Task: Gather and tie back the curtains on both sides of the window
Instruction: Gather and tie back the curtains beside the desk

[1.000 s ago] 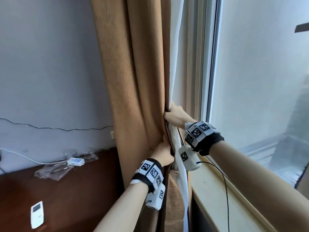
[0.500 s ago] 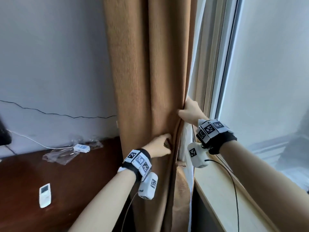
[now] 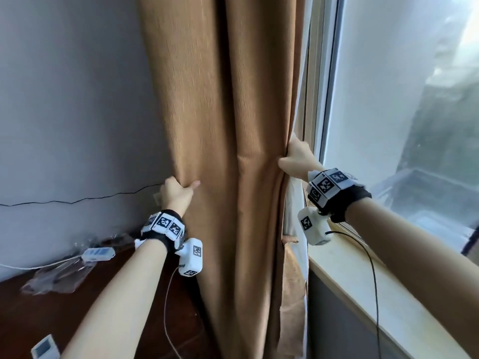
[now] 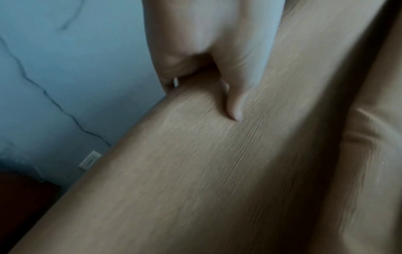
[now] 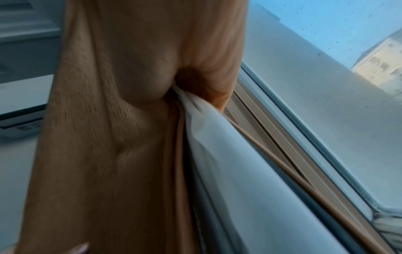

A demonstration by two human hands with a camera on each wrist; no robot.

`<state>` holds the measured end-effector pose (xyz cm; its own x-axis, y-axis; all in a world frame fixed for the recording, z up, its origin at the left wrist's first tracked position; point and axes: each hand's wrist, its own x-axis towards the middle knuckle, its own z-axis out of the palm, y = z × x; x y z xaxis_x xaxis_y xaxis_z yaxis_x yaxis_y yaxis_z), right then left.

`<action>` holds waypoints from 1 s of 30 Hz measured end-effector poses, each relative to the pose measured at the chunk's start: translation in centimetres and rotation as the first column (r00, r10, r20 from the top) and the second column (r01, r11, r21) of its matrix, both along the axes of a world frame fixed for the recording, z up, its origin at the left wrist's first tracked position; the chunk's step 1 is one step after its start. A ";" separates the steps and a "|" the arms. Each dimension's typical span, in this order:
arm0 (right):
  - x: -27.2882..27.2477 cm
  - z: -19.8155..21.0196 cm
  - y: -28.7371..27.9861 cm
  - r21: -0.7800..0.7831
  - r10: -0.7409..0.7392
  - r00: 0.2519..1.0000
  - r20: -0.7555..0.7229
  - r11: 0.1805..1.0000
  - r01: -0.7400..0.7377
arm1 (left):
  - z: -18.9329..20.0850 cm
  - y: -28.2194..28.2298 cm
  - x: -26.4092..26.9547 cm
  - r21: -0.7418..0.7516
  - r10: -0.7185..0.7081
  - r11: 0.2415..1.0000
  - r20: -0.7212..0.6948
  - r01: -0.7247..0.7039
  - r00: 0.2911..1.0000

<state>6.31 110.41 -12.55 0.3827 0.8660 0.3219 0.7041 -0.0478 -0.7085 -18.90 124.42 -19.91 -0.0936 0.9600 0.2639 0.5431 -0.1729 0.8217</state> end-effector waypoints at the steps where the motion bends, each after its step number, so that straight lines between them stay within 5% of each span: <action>1: 0.0 0.0 0.0 -0.001 -0.027 1.000 0.006 1.000 0.027 | -0.1 0.0 -0.6 0.039 0.052 0.998 0.002 -0.052 0.999; 6: -0.8 0.2 0.7 -0.017 -0.128 0.991 0.040 0.992 0.129 | 0.3 -0.6 -4.2 0.152 0.211 0.965 0.046 -0.216 0.976; 10: -2.7 0.1 1.8 -0.022 -0.192 0.980 0.059 0.981 0.193 | 0.1 -2.0 -4.3 0.235 0.191 0.949 0.111 -0.212 0.975; 15: -4.5 0.1 2.3 -0.019 -0.203 0.978 0.046 0.979 0.204 | -1.8 -5.4 -0.6 0.321 -0.132 0.931 -0.153 0.175 0.979; 20: -6.6 -0.1 2.3 0.012 -0.161 0.987 0.007 0.987 0.161 | -2.3 -8.4 5.2 0.197 -0.511 0.810 -0.228 0.553 0.829; 25: -7.7 -0.1 1.7 0.022 -0.145 0.989 0.015 0.989 0.144 | -2.8 -8.4 9.4 0.053 -0.592 0.788 -0.206 0.613 0.779; 30: -7.0 0.4 0.5 -0.051 -0.023 0.996 -0.085 0.999 0.019 | -2.8 -7.6 11.0 -0.176 -0.721 0.689 -0.266 0.703 0.640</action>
